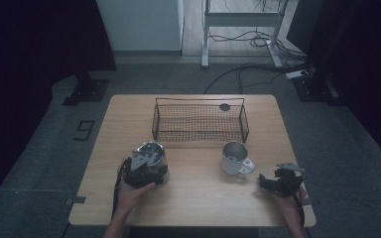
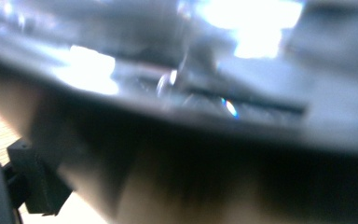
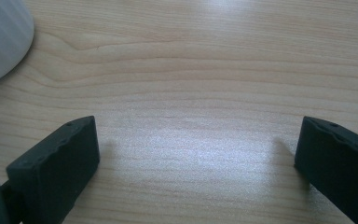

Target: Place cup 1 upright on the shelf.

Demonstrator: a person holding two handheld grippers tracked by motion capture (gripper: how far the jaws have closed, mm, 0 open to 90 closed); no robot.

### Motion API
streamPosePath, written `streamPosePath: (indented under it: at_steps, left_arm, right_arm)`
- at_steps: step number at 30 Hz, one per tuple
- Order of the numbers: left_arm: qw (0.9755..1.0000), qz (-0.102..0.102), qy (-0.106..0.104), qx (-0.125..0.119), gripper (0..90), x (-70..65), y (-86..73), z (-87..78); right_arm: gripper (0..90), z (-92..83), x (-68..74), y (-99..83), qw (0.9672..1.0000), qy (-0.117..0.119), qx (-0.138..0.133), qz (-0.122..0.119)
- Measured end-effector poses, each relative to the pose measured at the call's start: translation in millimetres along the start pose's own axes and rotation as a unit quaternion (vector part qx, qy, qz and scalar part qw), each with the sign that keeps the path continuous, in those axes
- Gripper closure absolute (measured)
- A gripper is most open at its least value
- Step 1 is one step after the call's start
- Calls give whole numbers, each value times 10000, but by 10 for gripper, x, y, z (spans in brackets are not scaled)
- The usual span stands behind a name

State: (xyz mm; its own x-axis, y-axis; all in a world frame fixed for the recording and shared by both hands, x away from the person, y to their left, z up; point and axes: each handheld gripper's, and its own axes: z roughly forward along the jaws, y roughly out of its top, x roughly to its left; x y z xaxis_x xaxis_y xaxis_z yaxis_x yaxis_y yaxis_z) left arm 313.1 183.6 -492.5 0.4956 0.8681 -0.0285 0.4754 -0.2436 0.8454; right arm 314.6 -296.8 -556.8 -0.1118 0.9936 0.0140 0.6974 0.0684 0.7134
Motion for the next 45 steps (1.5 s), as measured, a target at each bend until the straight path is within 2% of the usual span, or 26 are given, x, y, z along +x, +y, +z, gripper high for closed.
streamPosePath:
  at_steps: [10,22,39,45]
  left_arm:
    - [10000,25,23,-84,37,-26,-23,-12]
    - [9999,151,-44,-28,39,-64,-22,-52]
    - [9996,1,-11,-284,39,-35,66,-280]
    - [9994,-23,79,-333,40,-26,131,-372]
  right_arm:
    - [2,2,2,4,10000,10,-8,-2]
    - [3,4,-2,7,10000,23,-3,-15]
    - [6,4,-1,6,10000,18,-13,-16]
    - [14,2,-2,5,10000,9,-23,-4]
